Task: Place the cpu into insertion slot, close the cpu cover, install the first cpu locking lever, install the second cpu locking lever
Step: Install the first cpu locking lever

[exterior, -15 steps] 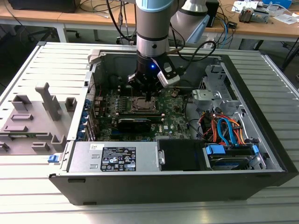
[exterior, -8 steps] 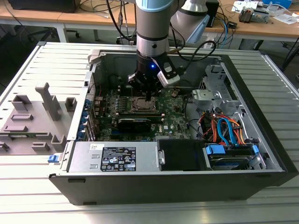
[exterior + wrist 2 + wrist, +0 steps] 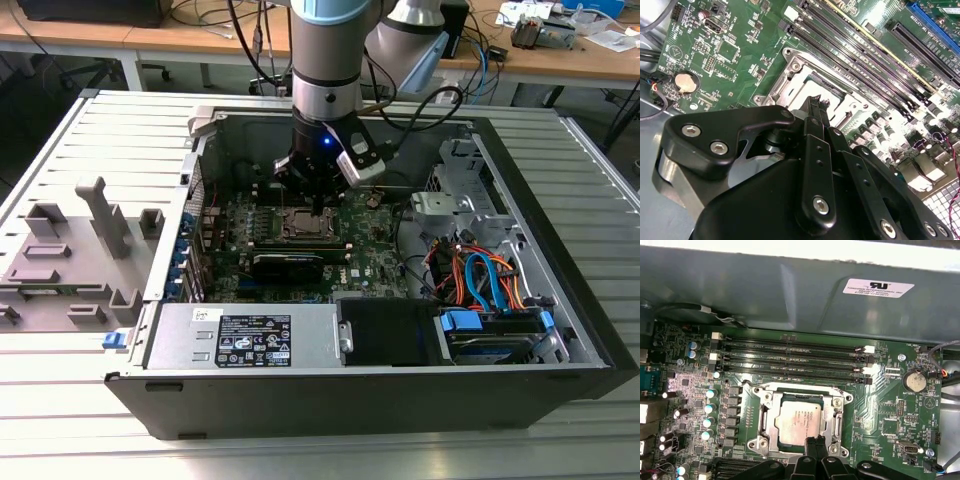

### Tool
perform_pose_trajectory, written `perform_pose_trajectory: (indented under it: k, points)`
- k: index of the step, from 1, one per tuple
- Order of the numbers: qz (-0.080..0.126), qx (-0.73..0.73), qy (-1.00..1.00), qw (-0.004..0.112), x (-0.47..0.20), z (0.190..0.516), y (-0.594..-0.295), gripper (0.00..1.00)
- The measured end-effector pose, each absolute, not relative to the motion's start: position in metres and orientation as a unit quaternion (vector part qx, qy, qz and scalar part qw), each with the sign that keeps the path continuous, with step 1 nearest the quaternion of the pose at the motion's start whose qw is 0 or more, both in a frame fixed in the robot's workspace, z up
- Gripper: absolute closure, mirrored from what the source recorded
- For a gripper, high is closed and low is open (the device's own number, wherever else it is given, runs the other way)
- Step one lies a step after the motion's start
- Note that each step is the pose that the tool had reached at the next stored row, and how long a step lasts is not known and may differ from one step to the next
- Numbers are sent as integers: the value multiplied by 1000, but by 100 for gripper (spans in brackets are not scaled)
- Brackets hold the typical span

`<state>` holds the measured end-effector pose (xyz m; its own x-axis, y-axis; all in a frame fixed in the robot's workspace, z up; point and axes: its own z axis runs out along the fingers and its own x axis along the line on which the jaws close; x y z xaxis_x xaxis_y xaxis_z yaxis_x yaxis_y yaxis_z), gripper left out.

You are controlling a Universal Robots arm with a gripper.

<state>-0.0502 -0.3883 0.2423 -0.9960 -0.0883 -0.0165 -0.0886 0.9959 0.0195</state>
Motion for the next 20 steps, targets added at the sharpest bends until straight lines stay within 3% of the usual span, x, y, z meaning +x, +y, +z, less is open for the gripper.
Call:
perform_pose_trajectory:
  k: [20]
  points:
    - [17,-44,999,8,-50,245,-388,89]
